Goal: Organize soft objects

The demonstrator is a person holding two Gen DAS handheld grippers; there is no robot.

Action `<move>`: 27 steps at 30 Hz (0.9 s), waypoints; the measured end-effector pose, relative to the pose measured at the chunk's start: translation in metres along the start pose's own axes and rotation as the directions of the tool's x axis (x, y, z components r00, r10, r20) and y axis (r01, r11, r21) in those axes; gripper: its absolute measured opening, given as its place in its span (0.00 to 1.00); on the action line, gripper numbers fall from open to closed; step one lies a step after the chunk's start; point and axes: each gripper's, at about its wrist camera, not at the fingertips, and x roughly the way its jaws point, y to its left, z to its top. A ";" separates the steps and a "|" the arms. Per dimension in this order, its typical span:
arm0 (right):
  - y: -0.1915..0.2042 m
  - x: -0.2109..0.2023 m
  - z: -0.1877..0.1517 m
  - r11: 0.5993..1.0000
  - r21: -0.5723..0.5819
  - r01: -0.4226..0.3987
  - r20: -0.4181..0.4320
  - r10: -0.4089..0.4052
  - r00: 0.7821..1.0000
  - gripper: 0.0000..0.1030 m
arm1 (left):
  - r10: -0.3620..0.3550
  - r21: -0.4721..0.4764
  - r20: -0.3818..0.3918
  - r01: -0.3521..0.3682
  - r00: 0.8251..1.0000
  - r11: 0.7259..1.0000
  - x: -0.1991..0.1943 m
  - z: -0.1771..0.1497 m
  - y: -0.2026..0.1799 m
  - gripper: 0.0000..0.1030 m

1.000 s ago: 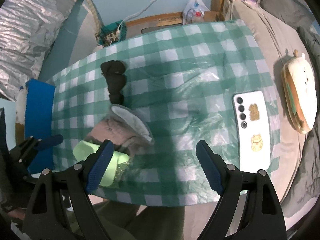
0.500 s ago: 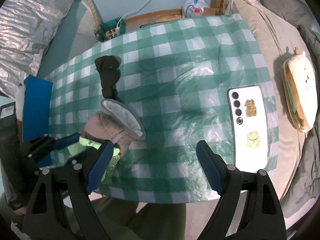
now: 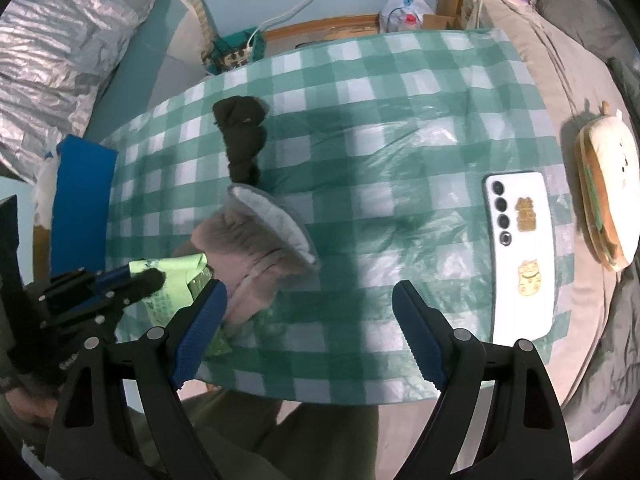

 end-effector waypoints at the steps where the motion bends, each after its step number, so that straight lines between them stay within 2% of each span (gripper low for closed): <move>1: 0.003 0.001 0.000 1.000 -0.004 -0.002 -0.001 0.002 1.000 0.82 | 0.003 -0.010 0.000 -0.003 1.000 1.000 -0.001 -0.001 0.005 0.15; 11: 0.041 0.012 -0.004 0.999 -0.053 -0.009 -0.020 0.008 1.000 0.82 | 0.021 -0.105 -0.020 -0.023 1.000 0.994 -0.004 -0.008 0.057 0.16; 15: 0.056 0.018 -0.004 0.997 -0.076 -0.011 -0.030 0.009 1.000 0.82 | 0.045 -0.114 -0.048 -0.050 0.998 0.992 -0.001 -0.010 0.073 0.30; 17: 0.064 0.022 -0.004 0.996 -0.090 -0.010 -0.036 0.007 0.999 0.82 | 0.056 -0.118 -0.058 -0.063 0.997 0.991 -0.001 -0.012 0.080 0.44; 18: 0.069 0.024 -0.005 0.995 -0.096 -0.011 -0.040 0.007 0.999 0.82 | 0.066 -0.119 -0.059 -0.072 0.996 0.990 -0.001 -0.012 0.082 0.54; 22: 0.082 0.031 -0.007 0.993 -0.115 -0.010 -0.053 0.004 0.999 0.82 | 0.087 -0.124 -0.065 -0.095 0.994 0.988 -0.002 -0.016 0.088 0.63; 27: 0.088 0.034 -0.009 0.995 -0.101 -0.012 -0.057 0.007 0.998 0.82 | 0.064 -0.083 -0.049 -0.068 0.997 0.994 -0.007 -0.023 0.079 0.76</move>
